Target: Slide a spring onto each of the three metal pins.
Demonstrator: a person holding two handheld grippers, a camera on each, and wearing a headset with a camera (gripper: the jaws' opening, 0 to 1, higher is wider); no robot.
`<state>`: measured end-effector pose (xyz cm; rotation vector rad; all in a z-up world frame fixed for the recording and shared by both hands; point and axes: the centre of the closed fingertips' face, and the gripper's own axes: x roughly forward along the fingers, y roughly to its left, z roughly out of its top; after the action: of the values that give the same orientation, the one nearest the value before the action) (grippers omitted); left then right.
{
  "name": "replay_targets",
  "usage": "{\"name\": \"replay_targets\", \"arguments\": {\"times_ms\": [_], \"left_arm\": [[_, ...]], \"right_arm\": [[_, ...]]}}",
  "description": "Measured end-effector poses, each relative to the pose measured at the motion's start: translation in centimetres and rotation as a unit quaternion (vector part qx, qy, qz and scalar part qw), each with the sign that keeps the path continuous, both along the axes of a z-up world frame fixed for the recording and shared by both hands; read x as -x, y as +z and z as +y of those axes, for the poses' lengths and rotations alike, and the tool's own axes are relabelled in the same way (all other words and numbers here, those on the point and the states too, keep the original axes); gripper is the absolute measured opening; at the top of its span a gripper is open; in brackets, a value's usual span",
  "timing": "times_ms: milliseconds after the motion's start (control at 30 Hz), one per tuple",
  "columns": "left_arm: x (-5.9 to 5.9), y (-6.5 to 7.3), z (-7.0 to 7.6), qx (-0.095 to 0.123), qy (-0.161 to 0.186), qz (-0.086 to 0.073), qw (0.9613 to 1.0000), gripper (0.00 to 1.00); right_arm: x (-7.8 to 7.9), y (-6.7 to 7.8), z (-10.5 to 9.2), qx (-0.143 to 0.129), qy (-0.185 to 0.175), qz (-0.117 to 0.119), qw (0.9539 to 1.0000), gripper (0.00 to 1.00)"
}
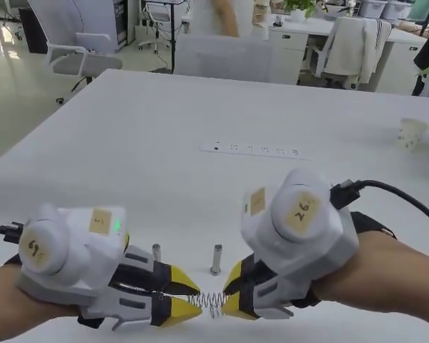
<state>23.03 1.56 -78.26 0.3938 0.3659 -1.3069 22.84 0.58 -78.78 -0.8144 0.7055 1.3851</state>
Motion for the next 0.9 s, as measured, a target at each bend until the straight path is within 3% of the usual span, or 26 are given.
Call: {"name": "replay_targets", "arguments": {"times_ms": [300,900], "left_arm": [[0.3,-0.1,-0.2,-0.006,-0.006,-0.002,1.0,0.02],[0.4,-0.1,-0.3,-0.007,-0.01,-0.004,0.9999,0.02]], "right_arm": [[0.4,0.6,0.0,-0.001,0.004,-0.001,1.0,0.08],[1.0,3.3,1.9,-0.037,0.014,-0.01,0.9992,0.08]]}}
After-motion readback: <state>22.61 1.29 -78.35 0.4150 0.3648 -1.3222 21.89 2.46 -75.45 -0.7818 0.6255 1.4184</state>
